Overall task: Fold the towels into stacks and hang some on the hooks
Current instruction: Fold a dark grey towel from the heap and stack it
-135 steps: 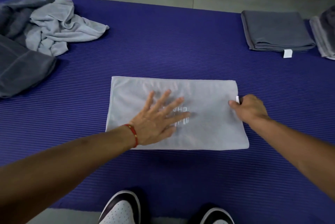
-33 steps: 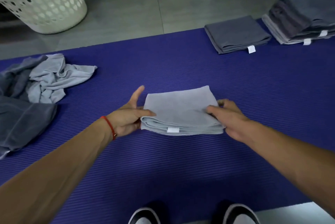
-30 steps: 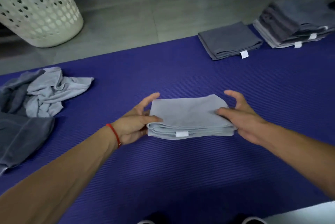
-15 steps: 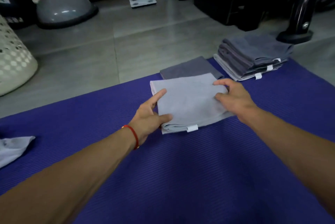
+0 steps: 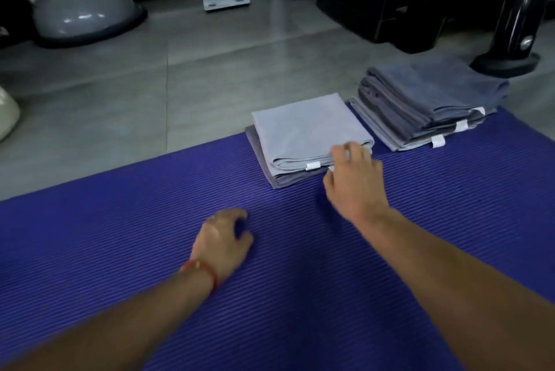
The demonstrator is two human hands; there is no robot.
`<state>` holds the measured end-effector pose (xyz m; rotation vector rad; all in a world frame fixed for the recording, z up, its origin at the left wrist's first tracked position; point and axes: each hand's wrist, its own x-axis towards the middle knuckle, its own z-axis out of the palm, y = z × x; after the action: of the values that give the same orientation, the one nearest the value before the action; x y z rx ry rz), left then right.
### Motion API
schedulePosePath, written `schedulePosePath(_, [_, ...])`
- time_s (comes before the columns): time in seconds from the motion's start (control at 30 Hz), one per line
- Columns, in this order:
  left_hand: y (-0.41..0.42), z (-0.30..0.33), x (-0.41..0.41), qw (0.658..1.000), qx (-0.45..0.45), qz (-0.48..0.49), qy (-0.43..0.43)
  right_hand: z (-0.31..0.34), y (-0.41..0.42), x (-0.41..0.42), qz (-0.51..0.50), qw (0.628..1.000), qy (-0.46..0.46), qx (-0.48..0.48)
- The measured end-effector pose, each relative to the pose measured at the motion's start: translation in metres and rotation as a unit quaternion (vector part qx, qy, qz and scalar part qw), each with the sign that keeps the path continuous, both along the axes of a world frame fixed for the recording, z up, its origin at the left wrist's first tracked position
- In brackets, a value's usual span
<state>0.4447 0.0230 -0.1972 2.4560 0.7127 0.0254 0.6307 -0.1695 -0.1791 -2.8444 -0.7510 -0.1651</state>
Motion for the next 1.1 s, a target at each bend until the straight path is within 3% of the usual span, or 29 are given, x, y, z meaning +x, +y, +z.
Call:
schedulePosePath(0.07, [-0.006, -0.031, -0.069, 0.976, 0.137, -0.171, 0.023, -0.035, -0.012, -0.051, 0.074, 0.997, 0.003, -0.019])
schedulePosePath(0.1, [-0.009, -0.038, -0.099, 0.962, 0.165, -0.212, 0.039, -0.050, -0.017, -0.075, 0.119, 0.992, 0.017, -0.033])
schedulePosePath(0.27, [0.001, -0.030, -0.212, 0.889, 0.310, -0.322, 0.099, -0.065, -0.029, -0.149, 0.330, 0.934, 0.086, -0.105])
schedulePosePath(0.37, [0.021, -0.009, -0.260, 0.856, 0.339, -0.373, 0.118, -0.042, -0.016, -0.168, 0.412, 0.891, 0.110, -0.158])
schedulePosePath(0.53, [0.042, 0.002, -0.339, 0.886, 0.310, -0.300, 0.168, -0.001, 0.019, -0.241, 0.479, 0.814, 0.176, -0.277])
schedulePosePath(0.67, [0.066, 0.007, -0.404, 0.953, 0.196, -0.116, 0.199, 0.022, 0.053, -0.302, 0.558, 0.719, 0.184, -0.371])
schedulePosePath(0.77, [0.097, 0.002, -0.453, 0.963, 0.157, 0.004, 0.217, 0.031, 0.099, -0.346, 0.607, 0.668, 0.173, -0.395])
schedulePosePath(0.87, [0.142, 0.005, -0.497, 0.948, 0.171, 0.124, 0.236, 0.020, 0.161, -0.409, 0.605, 0.689, 0.176, -0.358])
schedulePosePath(0.97, [0.196, 0.011, -0.528, 0.915, 0.217, 0.237, 0.244, 0.008, 0.213, -0.483, 0.541, 0.745, 0.256, -0.296])
schedulePosePath(1.1, [0.270, 0.020, -0.556, 0.887, 0.201, 0.311, 0.276, 0.004, 0.242, -0.541, 0.461, 0.791, 0.287, -0.281])
